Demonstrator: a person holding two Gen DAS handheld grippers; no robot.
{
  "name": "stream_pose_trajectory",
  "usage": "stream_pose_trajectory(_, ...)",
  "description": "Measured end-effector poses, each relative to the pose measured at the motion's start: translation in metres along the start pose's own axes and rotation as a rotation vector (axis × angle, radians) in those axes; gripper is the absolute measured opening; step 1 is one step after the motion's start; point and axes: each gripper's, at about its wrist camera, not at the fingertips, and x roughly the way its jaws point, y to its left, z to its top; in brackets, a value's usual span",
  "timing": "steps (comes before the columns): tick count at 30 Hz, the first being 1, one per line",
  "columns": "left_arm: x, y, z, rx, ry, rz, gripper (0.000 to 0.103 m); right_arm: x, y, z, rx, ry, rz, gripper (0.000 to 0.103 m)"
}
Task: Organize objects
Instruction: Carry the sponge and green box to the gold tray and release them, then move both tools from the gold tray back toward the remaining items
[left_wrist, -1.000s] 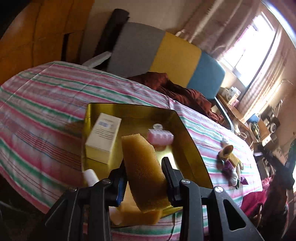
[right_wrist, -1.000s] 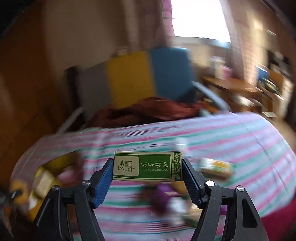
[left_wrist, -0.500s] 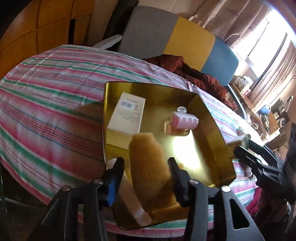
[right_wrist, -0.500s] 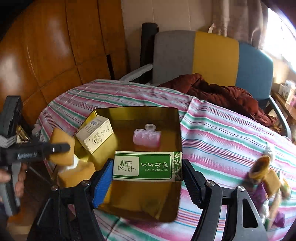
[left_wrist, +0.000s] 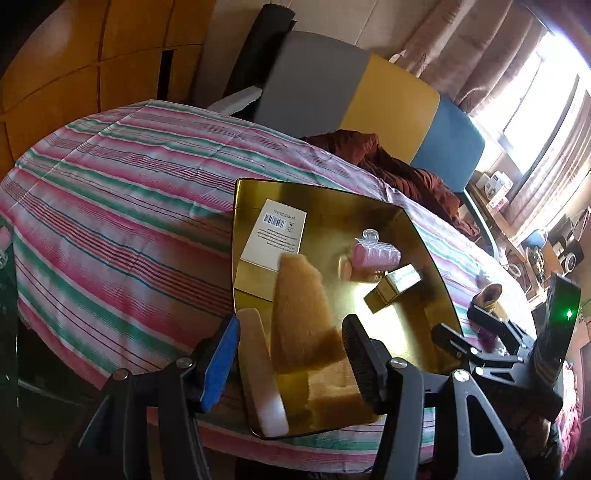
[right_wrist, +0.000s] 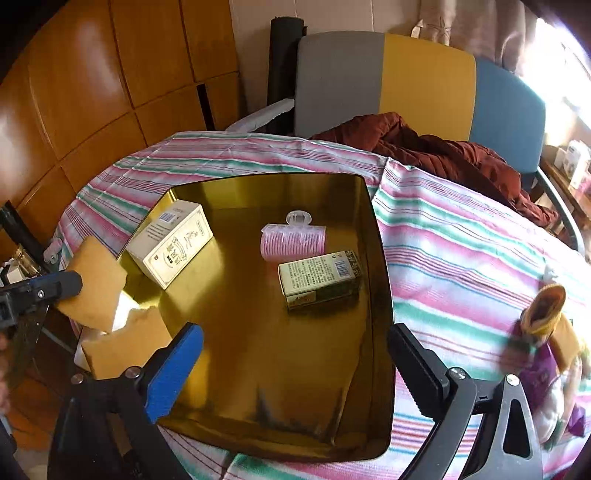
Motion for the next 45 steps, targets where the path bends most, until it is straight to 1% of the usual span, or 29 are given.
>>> stream_pose_trajectory(3, -0.002, 0.001, -0.003, -0.027, -0.015, -0.006, 0.058, -0.006, -0.001, -0.005, 0.003, -0.012, -0.009, 0.102)
stream_pose_trajectory(5, -0.006, 0.0, -0.003, -0.025, -0.054, 0.022, 0.058, -0.011, 0.0, -0.008, 0.002, -0.025, -0.018, 0.103)
stream_pose_trajectory(6, -0.006, -0.004, -0.003, 0.0, -0.06, 0.044, 0.058, -0.013, -0.001, -0.009, 0.002, -0.03, -0.02, 0.103)
stream_pose_trajectory(7, 0.001, -0.008, -0.003, 0.037, -0.049, 0.08, 0.058, -0.016, -0.001, -0.011, 0.005, -0.035, -0.022, 0.103)
stream_pose_trajectory(8, 0.006, -0.009, -0.004, 0.04, -0.035, 0.09, 0.057, -0.017, -0.001, -0.012, 0.006, -0.037, -0.023, 0.103)
stream_pose_trajectory(10, 0.022, -0.003, -0.007, 0.01, 0.023, 0.081, 0.056, -0.018, 0.0, -0.014, 0.013, -0.037, -0.021, 0.103)
stream_pose_trajectory(11, 0.029, -0.002, -0.01, 0.006, 0.04, 0.095, 0.056, -0.019, 0.0, -0.015, 0.013, -0.035, -0.021, 0.103)
stream_pose_trajectory(12, 0.032, -0.001, -0.012, 0.004, 0.044, 0.109, 0.056, -0.019, 0.001, -0.016, 0.012, -0.036, -0.021, 0.103)
stream_pose_trajectory(14, 0.034, 0.001, -0.016, -0.002, 0.048, 0.109, 0.056, -0.021, 0.001, -0.019, 0.009, -0.036, -0.024, 0.103)
stream_pose_trajectory(17, 0.023, -0.002, -0.017, 0.002, 0.011, 0.106, 0.056, -0.023, 0.001, -0.021, 0.012, -0.038, -0.029, 0.103)
stream_pose_trajectory(21, 0.002, -0.012, -0.012, 0.019, -0.071, 0.106, 0.056, -0.025, -0.001, -0.022, 0.024, -0.046, -0.023, 0.103)
stream_pose_trajectory(27, -0.022, -0.036, -0.012, 0.087, -0.168, 0.137, 0.057, -0.03, 0.001, -0.024, 0.019, -0.066, -0.018, 0.103)
stream_pose_trajectory(35, -0.022, -0.067, -0.024, 0.153, -0.17, 0.138, 0.057, -0.045, -0.002, -0.025, 0.021, -0.115, -0.046, 0.103)
stream_pose_trajectory(38, -0.019, -0.084, -0.029, 0.206, -0.171, 0.144, 0.057, -0.052, -0.006, -0.025, 0.021, -0.133, -0.061, 0.103)
stream_pose_trajectory(45, -0.014, -0.118, -0.034, 0.3, -0.156, 0.128, 0.057, -0.065, -0.024, -0.026, 0.041, -0.154, -0.102, 0.103)
